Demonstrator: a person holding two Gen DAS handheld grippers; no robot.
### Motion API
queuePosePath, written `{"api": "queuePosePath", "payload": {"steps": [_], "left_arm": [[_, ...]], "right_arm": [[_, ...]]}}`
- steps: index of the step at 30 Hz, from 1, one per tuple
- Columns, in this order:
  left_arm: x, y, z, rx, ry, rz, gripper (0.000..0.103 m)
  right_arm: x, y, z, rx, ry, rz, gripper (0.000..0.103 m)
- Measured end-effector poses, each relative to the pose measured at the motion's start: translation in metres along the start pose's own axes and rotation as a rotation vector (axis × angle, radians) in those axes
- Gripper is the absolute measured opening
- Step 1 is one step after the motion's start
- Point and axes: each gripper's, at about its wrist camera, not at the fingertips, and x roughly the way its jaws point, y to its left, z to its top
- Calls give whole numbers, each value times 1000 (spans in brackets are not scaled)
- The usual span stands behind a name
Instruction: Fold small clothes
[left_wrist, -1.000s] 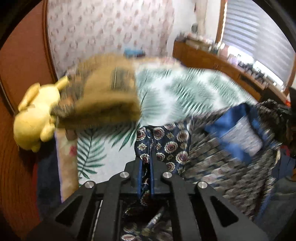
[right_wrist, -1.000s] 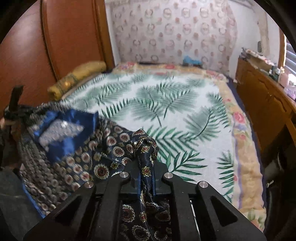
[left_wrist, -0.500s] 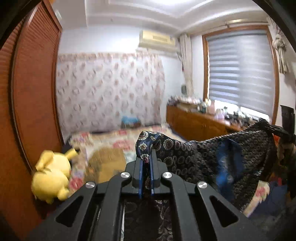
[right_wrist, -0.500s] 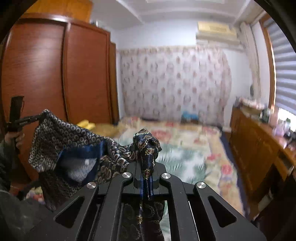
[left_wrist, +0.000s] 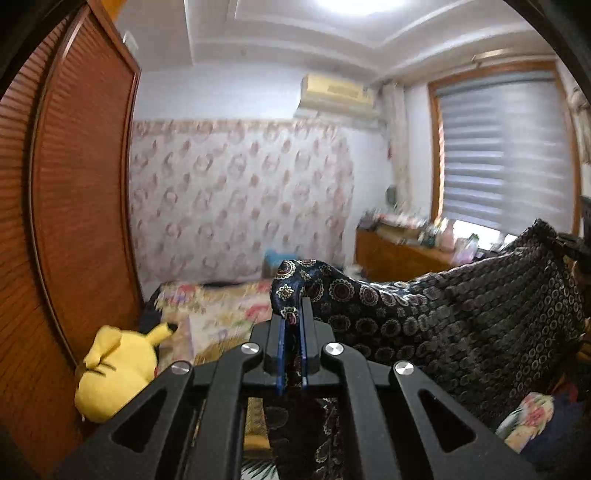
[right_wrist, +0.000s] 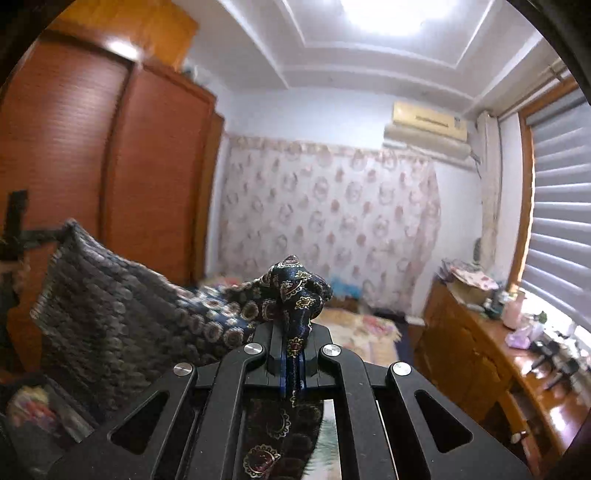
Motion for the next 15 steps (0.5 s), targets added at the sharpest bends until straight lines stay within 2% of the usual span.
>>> {"api": "queuePosePath", "payload": {"steps": [3,5,6,8,9,10,11,12,15], "left_arm": [[58,16,-30,-20,111,30,3],[88,18,-49,-22,165,49,6],[116,27,-65,-30,223,55,6],[144,29,-87,-46,301,67,12],[161,35,-101,-48,351,78,13],[166,33,-108,-44,370,84,16],[172,35,-116,-45,388,86,22],[174,35,-123,-53,400,81,25],[164,29,-137,-73,414,63,34]], "right_arm": [[59,-11,-27,-6,118,-21,1],[111,-20,-58,6,213,-39,1],[125,-25,-70,14,239,-40,1],[173,-33,-104,38,329,-50,2],[198,-38,-123,60,387,-64,8],[212,-43,-135,76,422,-82,22],[232,-46,-153,92,480,-112,26],[247,-48,-169,101,529,-129,29],[261,-50,-197,119,578,-139,30]]}}
